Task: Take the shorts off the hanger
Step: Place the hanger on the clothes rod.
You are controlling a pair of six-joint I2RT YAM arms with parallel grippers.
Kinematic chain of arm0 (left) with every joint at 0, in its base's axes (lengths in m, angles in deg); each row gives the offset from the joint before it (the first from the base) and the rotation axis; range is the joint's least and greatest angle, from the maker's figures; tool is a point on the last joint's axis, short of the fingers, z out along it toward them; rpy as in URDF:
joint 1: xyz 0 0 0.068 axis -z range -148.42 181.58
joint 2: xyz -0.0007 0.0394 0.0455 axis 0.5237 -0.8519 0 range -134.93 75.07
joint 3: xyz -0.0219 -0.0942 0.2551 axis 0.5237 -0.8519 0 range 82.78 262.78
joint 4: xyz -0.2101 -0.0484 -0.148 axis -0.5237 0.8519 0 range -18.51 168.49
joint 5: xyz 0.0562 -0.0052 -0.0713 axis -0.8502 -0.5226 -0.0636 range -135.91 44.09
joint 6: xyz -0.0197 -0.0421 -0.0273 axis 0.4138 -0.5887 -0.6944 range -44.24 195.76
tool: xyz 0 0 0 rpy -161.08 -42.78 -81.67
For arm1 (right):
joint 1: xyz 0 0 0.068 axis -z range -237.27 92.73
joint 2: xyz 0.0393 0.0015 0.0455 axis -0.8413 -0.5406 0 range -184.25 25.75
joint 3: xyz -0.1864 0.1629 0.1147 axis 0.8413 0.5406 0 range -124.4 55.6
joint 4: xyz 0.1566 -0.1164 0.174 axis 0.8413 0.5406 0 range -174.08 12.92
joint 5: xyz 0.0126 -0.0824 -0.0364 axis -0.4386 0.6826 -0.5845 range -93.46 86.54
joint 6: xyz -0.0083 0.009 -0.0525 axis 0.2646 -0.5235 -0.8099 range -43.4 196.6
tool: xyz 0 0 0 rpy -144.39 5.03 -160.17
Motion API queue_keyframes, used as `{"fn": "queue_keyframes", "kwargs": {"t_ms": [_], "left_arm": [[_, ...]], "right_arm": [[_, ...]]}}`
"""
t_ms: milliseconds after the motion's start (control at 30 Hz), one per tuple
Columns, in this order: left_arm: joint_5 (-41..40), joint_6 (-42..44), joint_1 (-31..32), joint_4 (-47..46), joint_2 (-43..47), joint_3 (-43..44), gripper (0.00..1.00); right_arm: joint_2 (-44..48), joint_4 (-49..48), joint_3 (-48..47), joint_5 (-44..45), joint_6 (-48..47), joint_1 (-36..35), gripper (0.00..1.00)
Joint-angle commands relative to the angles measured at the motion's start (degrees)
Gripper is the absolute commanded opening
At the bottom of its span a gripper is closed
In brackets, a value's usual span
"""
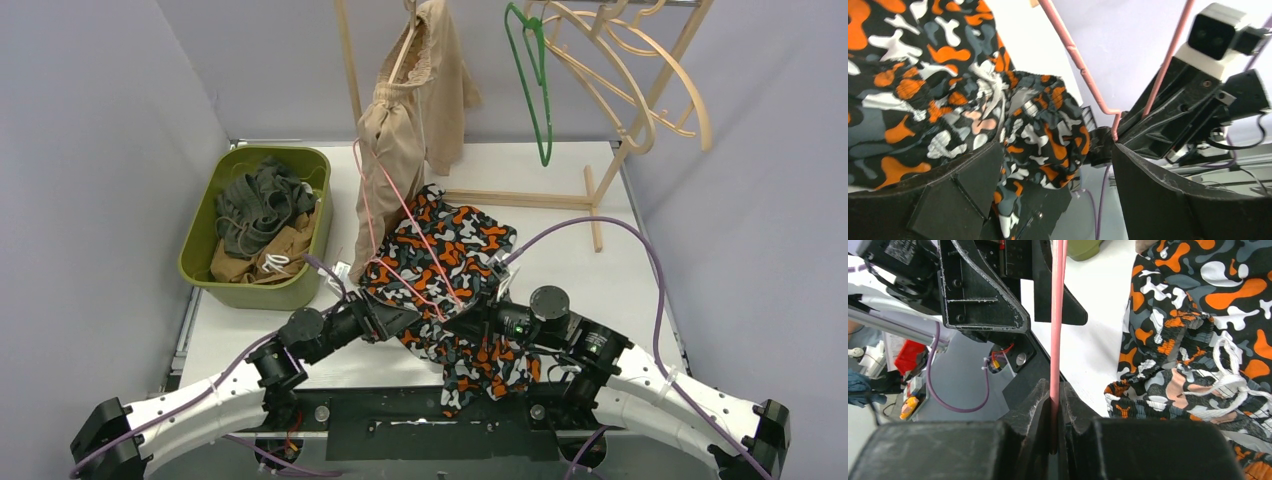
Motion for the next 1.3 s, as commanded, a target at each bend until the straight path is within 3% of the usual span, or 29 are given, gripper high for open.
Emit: {"fn": "queue_keyframes", "kwargs": {"t_ms": [0, 333, 467, 600, 767, 833, 867, 967, 1000, 1033, 1133, 1200, 1267], "left_arm": [[-1.8, -0.9, 0.1, -20.7, 1.3, -2.6, 0.80], [-3.9, 1.0, 0.1, -35.9, -3.8, -5.2, 0.80], [-4.3, 2.1, 0.0, -38.0, -5.9, -4.3, 0.74], [-5.4, 2.0, -0.8, -41.4, -6.6, -4.6, 0.58], [-6.7, 2.5, -2.4, -38.3, -3.9, -4.0, 0.36], [-6.4, 3.6, -3.1, -34.7, -2.5, -2.7, 0.20], [-6.1, 4.3, -3.4, -32.7, -1.8, -1.7, 0.04], [-5.9, 6.4, -3.6, -25.8, -0.4, 1.2, 0.00], [-5.9, 6.9, -3.6, -23.5, 0.1, 2.2, 0.00], [-6.4, 7.2, -3.6, -20.8, 0.8, 3.4, 0.00], [-6.9, 10.2, -3.6, -12.1, 2.7, 9.1, 0.00], [-8.2, 12.6, -3.3, -3.5, 3.5, 14.1, 0.00], [-9.7, 15.7, -3.2, 4.5, 3.6, 19.7, 0.00]], "right_arm": [[0.1, -9.0, 0.3, -1.3, 1.7, 0.1, 0.00], [-0.3, -10.4, 0.2, -3.7, 2.5, 0.0, 0.00], [-0.8, -11.9, 0.3, -6.1, 3.4, 0.1, 0.00], [-1.3, -12.5, 0.2, -8.5, 4.2, 0.1, 0.00], [-1.3, -13.2, 0.5, -9.6, 5.1, 0.1, 0.00], [-1.5, -13.5, 0.5, -9.8, 5.4, 0.1, 0.00], [-1.6, -13.6, 0.5, -9.8, 5.5, 0.1, 0.00], [-2.3, -13.3, -0.1, -9.0, 5.8, 0.1, 0.01], [-2.4, -12.9, -0.5, -8.3, 6.0, 0.2, 0.05], [-2.5, -12.1, -1.1, -7.5, 6.0, 0.1, 0.15], [-2.2, -8.9, -3.5, -4.5, 4.9, -0.1, 0.56], [-1.6, -5.4, -5.7, -2.6, 2.9, -0.1, 0.70], [-0.8, -1.3, -8.1, 1.1, 0.6, -0.4, 0.76]]}}
